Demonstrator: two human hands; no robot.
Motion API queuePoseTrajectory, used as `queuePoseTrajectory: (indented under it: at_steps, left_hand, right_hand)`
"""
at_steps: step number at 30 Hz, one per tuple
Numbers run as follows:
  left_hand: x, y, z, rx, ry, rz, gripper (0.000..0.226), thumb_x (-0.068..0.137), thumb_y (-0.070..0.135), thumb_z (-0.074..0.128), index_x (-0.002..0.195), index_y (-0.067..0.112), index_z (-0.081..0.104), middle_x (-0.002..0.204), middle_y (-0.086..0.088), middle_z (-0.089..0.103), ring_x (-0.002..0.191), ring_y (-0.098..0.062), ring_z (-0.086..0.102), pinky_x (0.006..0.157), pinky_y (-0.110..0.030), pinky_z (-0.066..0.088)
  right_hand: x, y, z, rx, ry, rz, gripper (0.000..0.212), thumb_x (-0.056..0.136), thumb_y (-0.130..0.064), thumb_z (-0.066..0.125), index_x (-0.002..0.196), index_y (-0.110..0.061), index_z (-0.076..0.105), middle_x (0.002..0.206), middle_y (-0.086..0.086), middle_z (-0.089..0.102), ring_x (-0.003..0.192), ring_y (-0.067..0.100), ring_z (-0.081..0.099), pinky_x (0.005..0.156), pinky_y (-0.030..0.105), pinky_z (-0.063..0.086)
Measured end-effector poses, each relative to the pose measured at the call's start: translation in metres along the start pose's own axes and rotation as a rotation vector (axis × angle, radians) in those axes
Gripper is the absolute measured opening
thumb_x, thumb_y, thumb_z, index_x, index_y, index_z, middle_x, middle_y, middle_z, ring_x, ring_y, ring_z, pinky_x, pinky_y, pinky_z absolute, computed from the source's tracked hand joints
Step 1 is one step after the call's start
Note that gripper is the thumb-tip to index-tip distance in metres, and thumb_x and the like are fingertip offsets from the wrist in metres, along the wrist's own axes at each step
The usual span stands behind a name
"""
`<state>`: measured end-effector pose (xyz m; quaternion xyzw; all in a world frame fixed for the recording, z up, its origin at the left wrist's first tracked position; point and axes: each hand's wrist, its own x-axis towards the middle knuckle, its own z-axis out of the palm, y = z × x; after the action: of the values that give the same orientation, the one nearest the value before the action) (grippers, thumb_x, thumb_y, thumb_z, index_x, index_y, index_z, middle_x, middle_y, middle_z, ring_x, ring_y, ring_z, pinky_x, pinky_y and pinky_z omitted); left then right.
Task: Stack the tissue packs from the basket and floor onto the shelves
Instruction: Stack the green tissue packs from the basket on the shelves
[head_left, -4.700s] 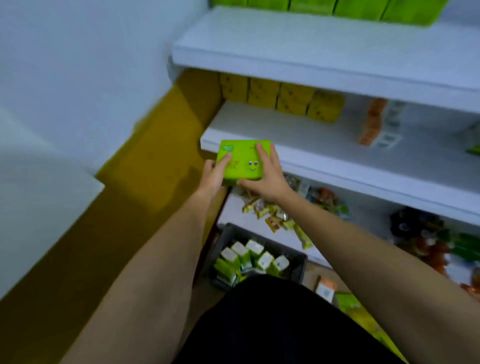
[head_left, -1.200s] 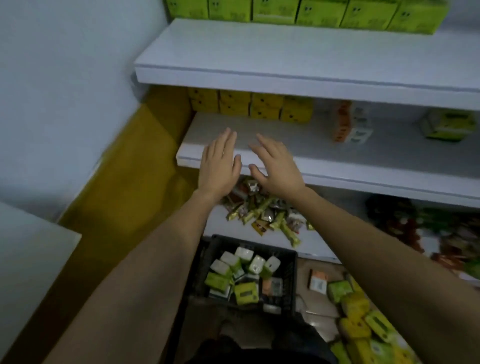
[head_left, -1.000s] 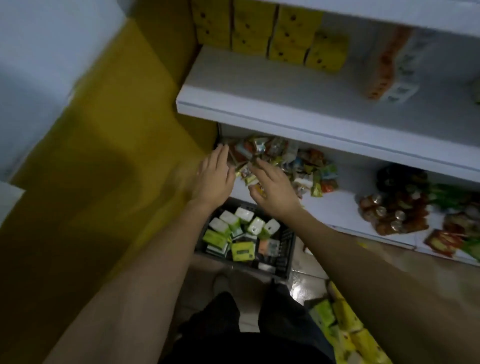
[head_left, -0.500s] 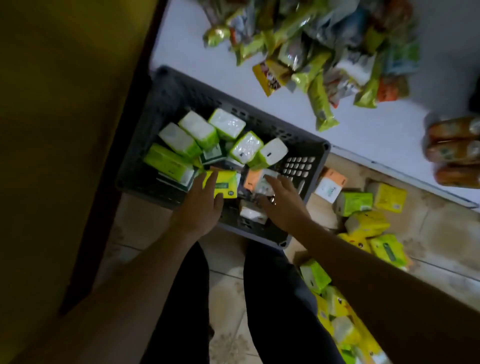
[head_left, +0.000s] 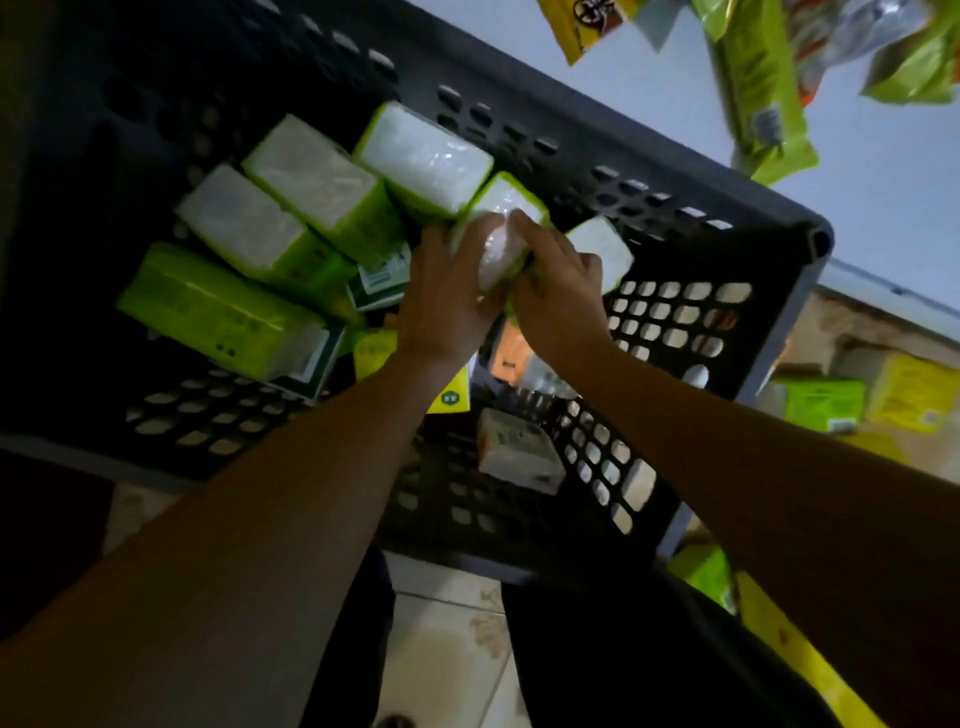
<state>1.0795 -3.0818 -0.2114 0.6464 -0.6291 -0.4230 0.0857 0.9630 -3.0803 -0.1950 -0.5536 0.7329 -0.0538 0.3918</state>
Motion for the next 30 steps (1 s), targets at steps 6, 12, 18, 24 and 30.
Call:
queuePoseTrajectory:
  at_steps: [6,12,18,24,30]
  left_hand:
    - [-0.032,0.02,-0.028,-0.256,0.053,-0.134,0.07,0.079,0.043,0.054,0.134,0.001,0.042,0.129,-0.024,0.047,0.119,-0.033,0.048,0.091,-0.031,0.038]
    - [-0.119,0.07,-0.101,-0.906,0.119,-0.593,0.052,0.095,0.008,0.048,0.143,0.02,0.031,0.142,-0.007,0.041,0.115,-0.021,0.051,0.085,-0.034,0.048]
    - [-0.205,0.142,-0.208,-0.977,0.065,-0.647,0.051,0.098,0.016,0.03,0.146,0.032,0.023,0.132,-0.002,0.05,0.097,-0.015,0.057,0.052,-0.019,0.049]
    - [-0.27,0.224,-0.336,-0.838,0.077,-0.477,0.046,0.084,0.004,0.048,0.13,0.007,0.042,0.117,-0.014,0.052,0.102,-0.024,0.052,0.068,-0.02,0.045]
    - [-0.288,0.317,-0.441,-0.907,0.166,-0.205,0.047,0.093,-0.002,0.036,0.138,0.011,0.041,0.132,-0.011,0.052,0.108,-0.015,0.049,0.073,-0.014,0.046]
  right_hand:
    - [-0.043,-0.024,-0.03,0.109,-0.046,0.056,0.062,0.084,-0.028,0.043,0.144,-0.017,0.03,0.145,0.014,0.037,0.131,0.032,0.036,0.105,0.032,0.026]
    - [-0.132,-0.081,-0.064,0.506,-0.109,0.33,0.06,0.09,-0.027,0.056,0.144,-0.025,0.031,0.141,0.009,0.039,0.125,0.026,0.045,0.101,0.044,0.042]
    - [-0.223,-0.174,-0.141,0.636,-0.108,0.282,0.058,0.088,-0.023,0.059,0.141,-0.025,0.036,0.14,0.004,0.041,0.125,0.021,0.046,0.103,0.042,0.042]
    - [-0.309,-0.276,-0.261,0.715,-0.053,0.219,0.06,0.093,-0.018,0.054,0.145,-0.013,0.025,0.135,0.008,0.044,0.125,0.022,0.045,0.098,0.032,0.04]
    - [-0.341,-0.356,-0.362,0.756,0.08,0.066,0.048,0.095,-0.025,0.049,0.138,-0.005,0.039,0.124,0.004,0.05,0.106,0.018,0.049,0.097,0.034,0.041]
